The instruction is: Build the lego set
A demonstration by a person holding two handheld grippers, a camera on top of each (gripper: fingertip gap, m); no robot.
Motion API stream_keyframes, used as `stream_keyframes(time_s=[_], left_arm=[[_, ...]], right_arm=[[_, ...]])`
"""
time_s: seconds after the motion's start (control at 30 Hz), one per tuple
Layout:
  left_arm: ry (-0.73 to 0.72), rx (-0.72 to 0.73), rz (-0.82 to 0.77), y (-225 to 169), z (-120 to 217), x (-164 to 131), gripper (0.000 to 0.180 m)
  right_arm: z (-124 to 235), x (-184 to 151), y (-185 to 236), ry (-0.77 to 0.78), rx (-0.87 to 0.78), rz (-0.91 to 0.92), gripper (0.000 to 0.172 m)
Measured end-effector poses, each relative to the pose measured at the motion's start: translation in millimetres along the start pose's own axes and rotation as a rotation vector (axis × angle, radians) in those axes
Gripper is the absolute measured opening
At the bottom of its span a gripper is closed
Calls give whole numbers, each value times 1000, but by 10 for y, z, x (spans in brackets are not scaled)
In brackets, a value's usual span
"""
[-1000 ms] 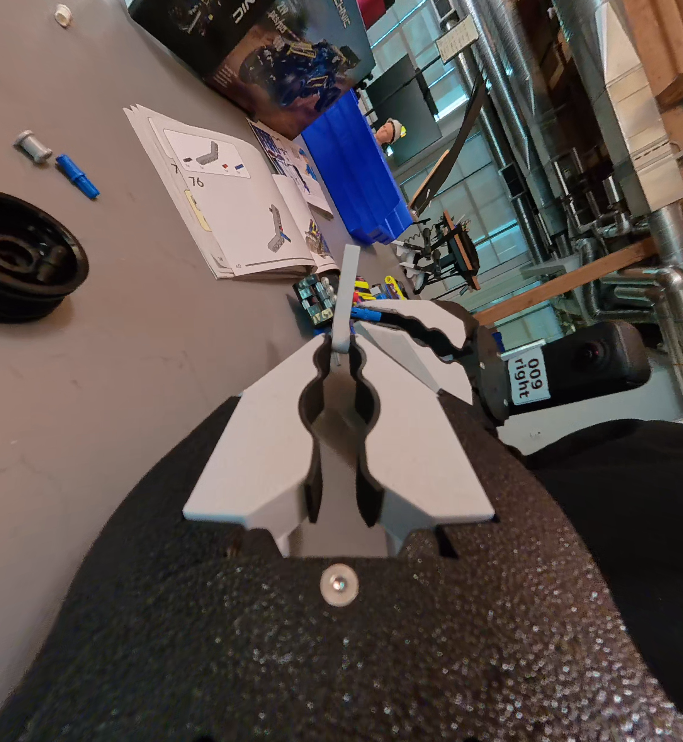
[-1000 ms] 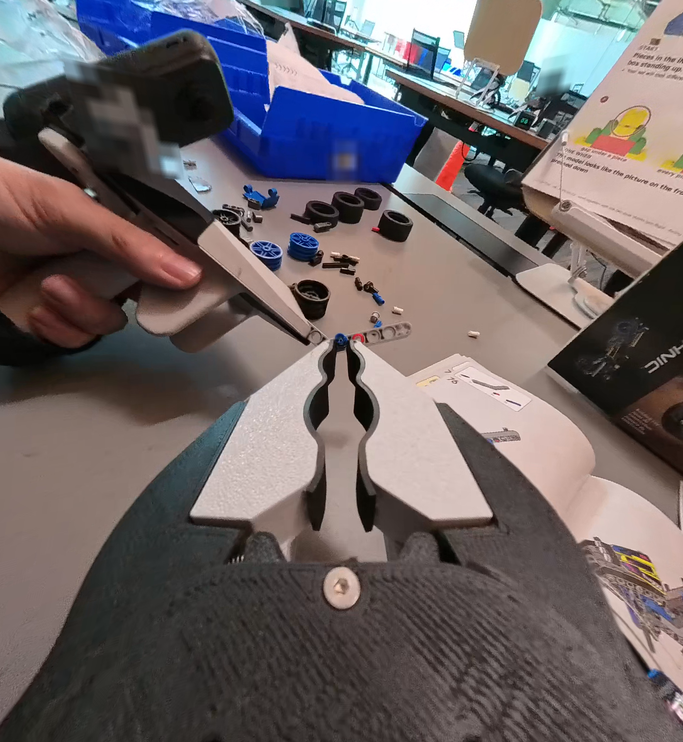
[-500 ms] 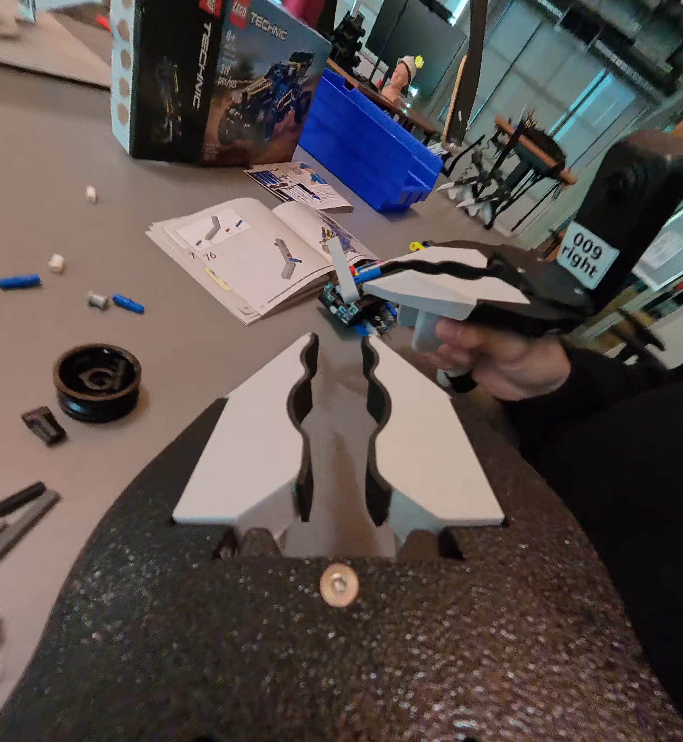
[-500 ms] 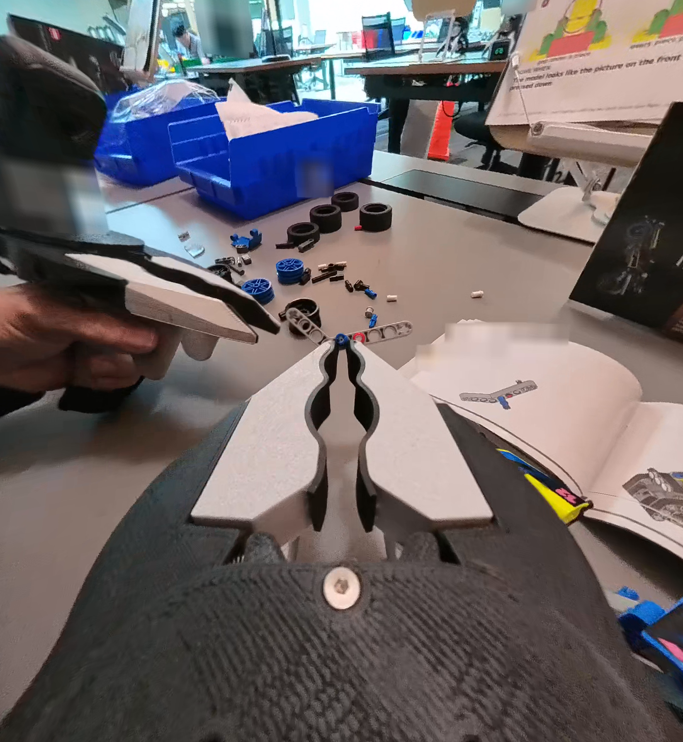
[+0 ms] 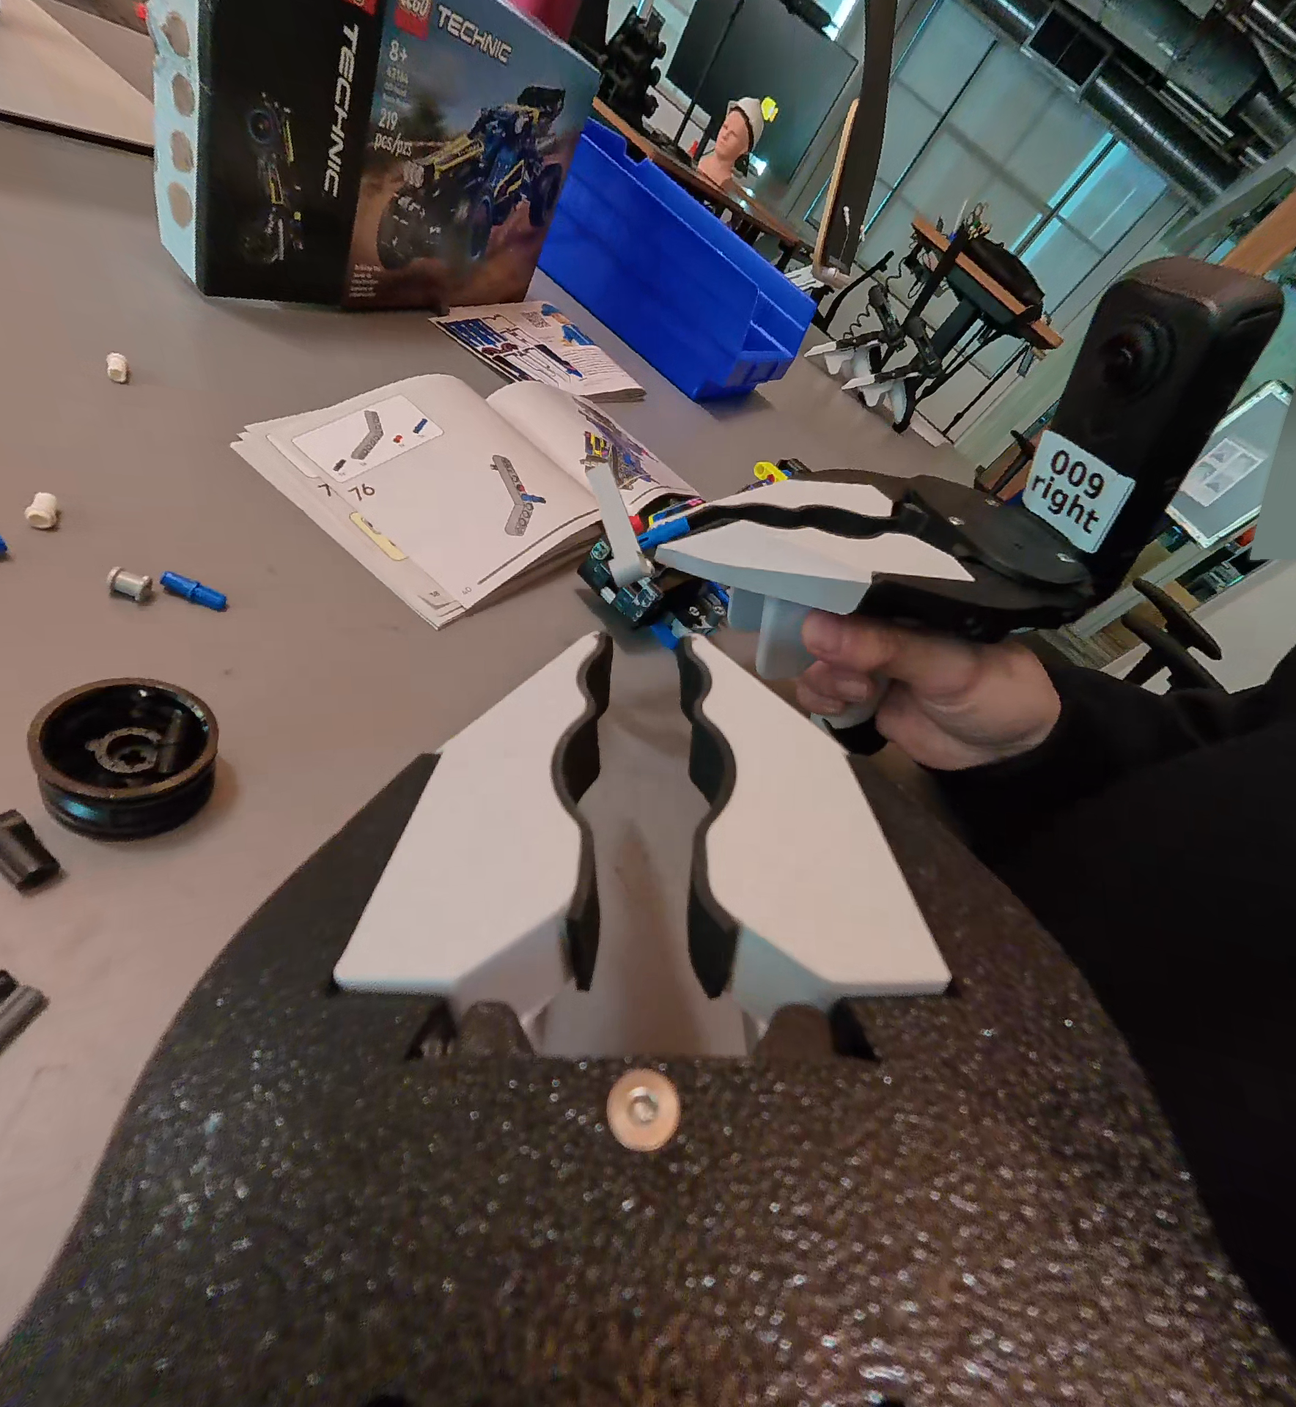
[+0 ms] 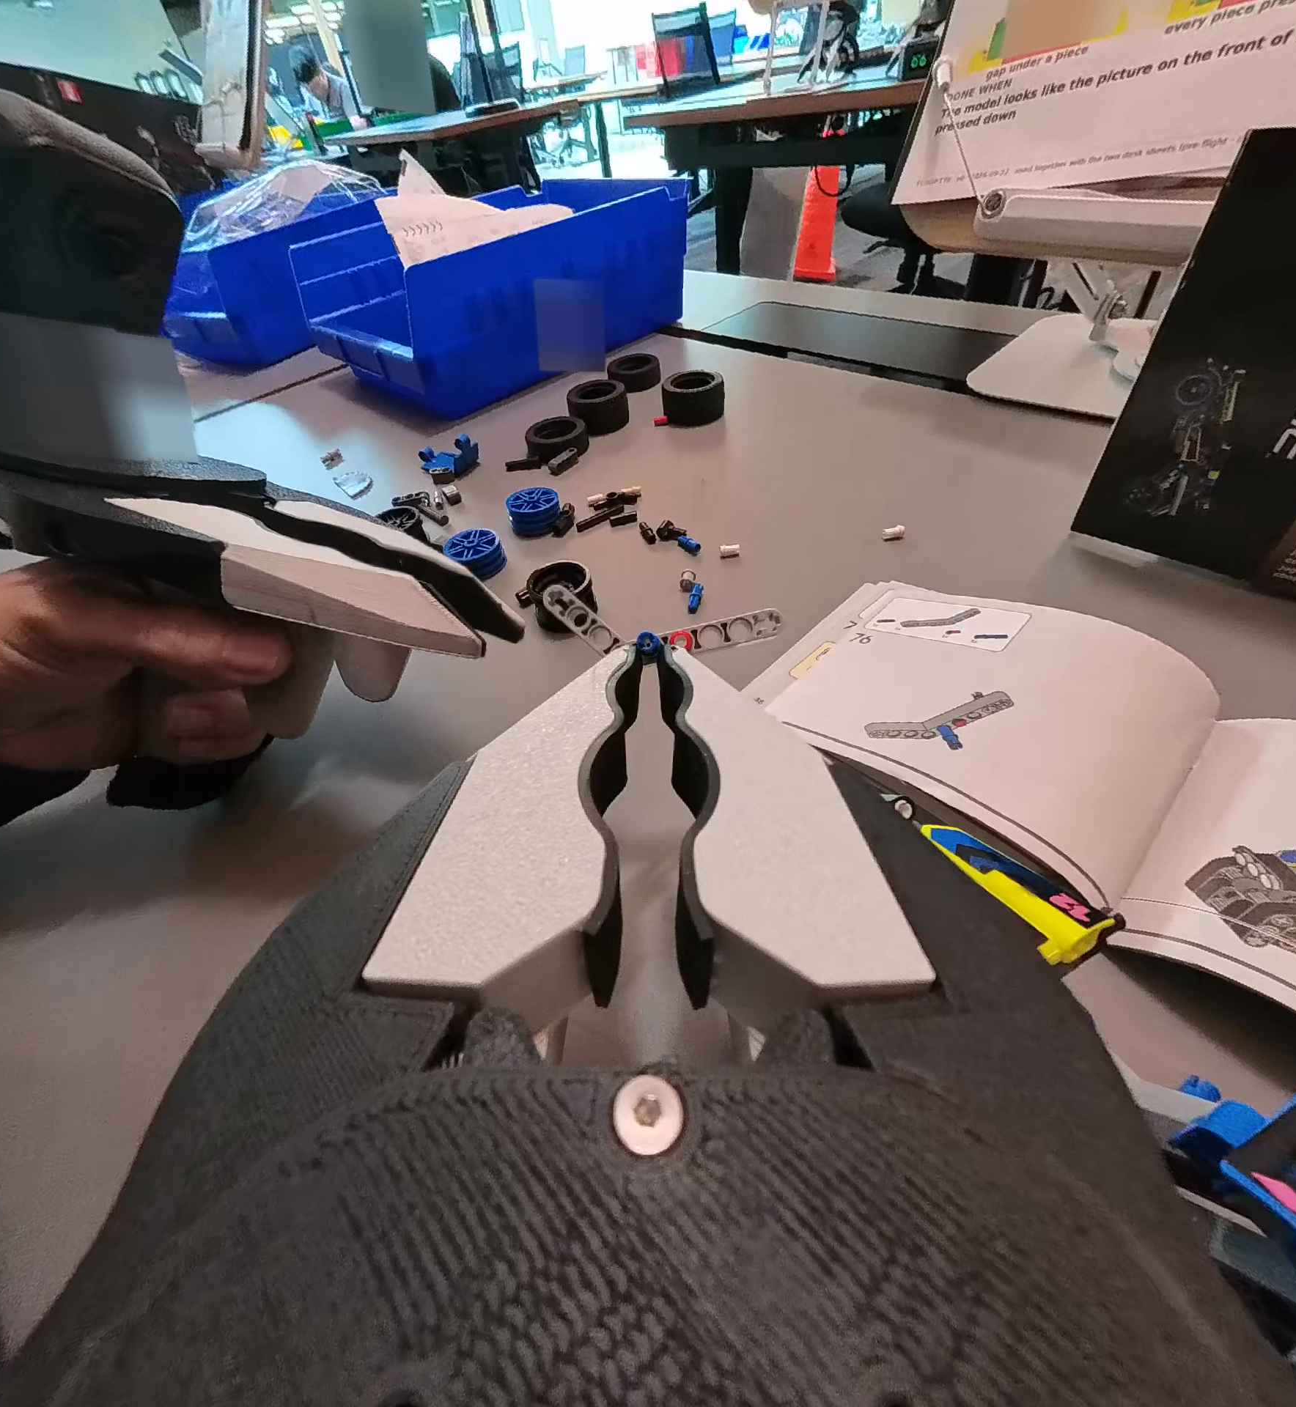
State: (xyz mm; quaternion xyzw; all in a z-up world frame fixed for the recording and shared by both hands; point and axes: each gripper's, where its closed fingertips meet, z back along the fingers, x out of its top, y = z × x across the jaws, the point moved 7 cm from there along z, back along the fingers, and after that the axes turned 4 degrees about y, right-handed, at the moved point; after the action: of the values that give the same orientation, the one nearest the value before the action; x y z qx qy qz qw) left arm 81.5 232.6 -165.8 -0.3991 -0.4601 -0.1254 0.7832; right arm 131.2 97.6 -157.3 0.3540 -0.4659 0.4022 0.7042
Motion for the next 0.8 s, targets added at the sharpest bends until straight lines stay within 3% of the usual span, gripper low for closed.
stream_keyframes(time_s=[0.03, 0.8], left_arm=[[-2, 1, 3, 2, -1, 5, 14], [-3, 25, 37, 22, -48, 26, 16]], right_arm=[[1, 1, -3, 0, 0, -4, 3], [-10, 21, 134, 19, -26, 179, 0]])
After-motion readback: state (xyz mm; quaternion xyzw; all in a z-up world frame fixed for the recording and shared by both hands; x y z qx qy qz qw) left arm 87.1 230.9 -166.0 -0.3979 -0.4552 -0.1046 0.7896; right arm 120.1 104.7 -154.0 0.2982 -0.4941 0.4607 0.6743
